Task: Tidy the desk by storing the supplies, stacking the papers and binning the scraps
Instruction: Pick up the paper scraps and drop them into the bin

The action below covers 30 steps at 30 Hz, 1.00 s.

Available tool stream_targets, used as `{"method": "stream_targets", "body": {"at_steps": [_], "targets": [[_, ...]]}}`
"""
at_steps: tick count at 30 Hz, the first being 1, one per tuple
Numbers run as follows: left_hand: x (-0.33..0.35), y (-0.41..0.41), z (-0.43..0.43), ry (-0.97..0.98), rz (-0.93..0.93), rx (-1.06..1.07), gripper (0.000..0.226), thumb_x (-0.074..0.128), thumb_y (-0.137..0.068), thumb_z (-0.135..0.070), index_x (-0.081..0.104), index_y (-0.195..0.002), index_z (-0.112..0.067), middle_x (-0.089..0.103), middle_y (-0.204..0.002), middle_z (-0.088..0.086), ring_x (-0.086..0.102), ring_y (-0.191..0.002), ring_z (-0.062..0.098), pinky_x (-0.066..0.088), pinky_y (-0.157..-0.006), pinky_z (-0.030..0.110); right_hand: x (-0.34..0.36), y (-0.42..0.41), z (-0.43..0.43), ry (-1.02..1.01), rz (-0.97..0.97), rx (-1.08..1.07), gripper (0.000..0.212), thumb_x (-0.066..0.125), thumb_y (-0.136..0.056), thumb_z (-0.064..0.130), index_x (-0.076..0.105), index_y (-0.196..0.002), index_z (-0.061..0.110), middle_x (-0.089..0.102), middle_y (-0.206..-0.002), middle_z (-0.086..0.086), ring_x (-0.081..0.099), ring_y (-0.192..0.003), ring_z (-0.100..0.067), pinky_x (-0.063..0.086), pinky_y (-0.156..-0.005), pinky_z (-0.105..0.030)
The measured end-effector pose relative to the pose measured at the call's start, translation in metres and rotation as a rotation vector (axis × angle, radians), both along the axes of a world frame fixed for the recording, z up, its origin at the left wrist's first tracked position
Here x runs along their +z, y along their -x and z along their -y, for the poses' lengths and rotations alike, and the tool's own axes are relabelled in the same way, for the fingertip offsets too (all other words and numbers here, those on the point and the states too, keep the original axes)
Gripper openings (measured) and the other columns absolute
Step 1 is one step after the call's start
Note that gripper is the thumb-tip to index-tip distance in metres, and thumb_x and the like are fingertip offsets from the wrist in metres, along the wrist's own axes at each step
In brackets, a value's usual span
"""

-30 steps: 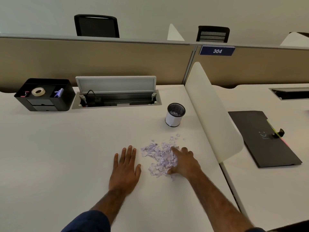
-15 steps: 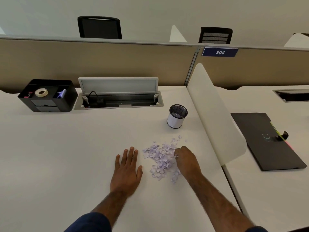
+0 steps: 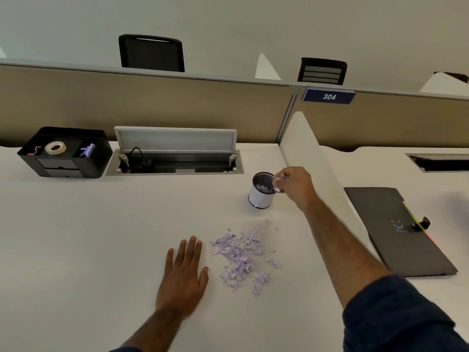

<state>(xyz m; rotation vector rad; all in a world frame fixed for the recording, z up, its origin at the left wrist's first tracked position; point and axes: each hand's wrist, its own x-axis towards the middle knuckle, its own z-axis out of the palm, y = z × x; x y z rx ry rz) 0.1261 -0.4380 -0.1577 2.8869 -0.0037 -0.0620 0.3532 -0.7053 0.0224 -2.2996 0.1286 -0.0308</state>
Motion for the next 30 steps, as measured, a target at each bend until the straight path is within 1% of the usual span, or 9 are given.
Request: {"method": "stream_targets", "body": {"at_steps": [4, 9, 14, 16, 18, 22, 25, 27, 30], "targets": [[-0.002, -0.001, -0.001, -0.011, -0.009, -0.003, 0.072, 0.029, -0.102, -0.05, 0.012, -0.165, -0.02, 0.006, -0.173, -0.001, 0.006, -0.16, 0.02, 0.001, -0.126, 0.046, -0.009, -0.039, -0.011, 0.16, -0.027, 0.059, 0.007, 0.07, -0.075, -0.002, 0.074, -0.081, 0.0, 0.07, -0.079, -0.007, 0.062, -0.075, -0.021, 0.046, -0.063, -0.024], [-0.003, -0.001, -0.001, -0.009, 0.005, 0.001, 0.072, 0.029, -0.102, -0.05, 0.009, -0.165, -0.021, 0.001, -0.173, -0.002, 0.003, -0.16, 0.02, 0.001, -0.126, 0.046, -0.029, -0.055, -0.026, 0.346, -0.081, 0.134, 0.008, 0.072, -0.079, 0.007, 0.073, -0.087, 0.008, 0.072, -0.095, -0.011, 0.066, -0.093, -0.028, 0.048, -0.07, -0.026], [-0.002, -0.001, -0.001, -0.013, -0.007, 0.003, 0.072, 0.025, -0.103, -0.051, 0.003, -0.165, -0.022, -0.004, -0.173, -0.003, -0.005, -0.16, 0.019, -0.003, -0.126, 0.046, -0.032, -0.058, -0.035, 0.364, -0.128, 0.146, 0.013, 0.075, -0.076, 0.01, 0.071, -0.088, 0.013, 0.072, -0.098, -0.007, 0.066, -0.093, -0.025, 0.052, -0.072, -0.027], [-0.001, -0.001, -0.001, -0.017, -0.016, 0.006, 0.072, 0.025, -0.103, -0.051, 0.003, -0.165, -0.022, -0.004, -0.173, -0.003, -0.004, -0.16, 0.019, -0.002, -0.126, 0.046, -0.029, -0.057, -0.034, 0.413, -0.066, 0.128, 0.009, 0.066, -0.081, 0.005, 0.07, -0.084, 0.013, 0.072, -0.098, -0.007, 0.066, -0.093, -0.026, 0.049, -0.07, -0.026], [-0.001, -0.001, -0.001, -0.016, -0.015, 0.002, 0.072, 0.025, -0.103, -0.051, 0.004, -0.165, -0.022, -0.003, -0.173, -0.002, -0.004, -0.16, 0.019, -0.003, -0.126, 0.046, -0.023, -0.053, -0.031, 0.429, 0.014, 0.083, 0.018, 0.054, -0.084, 0.002, 0.068, -0.081, 0.012, 0.072, -0.094, -0.006, 0.065, -0.09, -0.026, 0.048, -0.068, -0.028], [0.0, -0.001, -0.001, -0.005, -0.017, 0.004, 0.071, 0.024, -0.103, -0.052, 0.002, -0.165, -0.022, -0.004, -0.173, -0.002, -0.004, -0.16, 0.02, -0.002, -0.126, 0.046, -0.007, -0.025, -0.036, 0.206, 0.183, 0.072, 0.01, 0.059, -0.086, 0.011, 0.067, -0.08, 0.015, 0.069, -0.08, 0.006, 0.063, -0.077, -0.017, 0.052, -0.07, -0.031], [0.001, 0.0, -0.001, -0.003, -0.029, -0.004, 0.071, 0.022, -0.103, -0.052, -0.002, -0.164, -0.023, -0.011, -0.172, -0.004, -0.01, -0.159, 0.018, -0.005, -0.126, 0.046, -0.017, 0.015, -0.043, 0.054, 0.231, 0.221, 0.005, 0.065, -0.086, 0.016, 0.069, -0.083, 0.016, 0.07, -0.077, 0.006, 0.065, -0.072, -0.015, 0.05, -0.068, -0.027], [0.002, 0.0, -0.001, 0.007, -0.025, -0.003, 0.071, 0.02, -0.103, -0.052, -0.004, -0.164, -0.024, -0.013, -0.172, -0.005, -0.014, -0.158, 0.017, -0.006, -0.126, 0.046, -0.04, 0.04, -0.041, 0.089, 0.153, 0.289, 0.005, 0.065, -0.087, 0.02, 0.069, -0.086, 0.018, 0.071, -0.076, 0.004, 0.066, -0.07, -0.016, 0.05, -0.066, -0.028], [0.004, -0.001, 0.0, 0.01, -0.027, -0.003, 0.071, 0.02, -0.103, -0.051, -0.004, -0.164, -0.024, -0.011, -0.172, -0.004, -0.013, -0.158, 0.017, -0.005, -0.126, 0.046, -0.08, 0.059, -0.027, 0.287, 0.035, 0.194, 0.012, 0.058, -0.092, 0.024, 0.066, -0.086, 0.018, 0.07, -0.083, -0.002, 0.063, -0.076, -0.025, 0.049, -0.067, -0.034]]}}
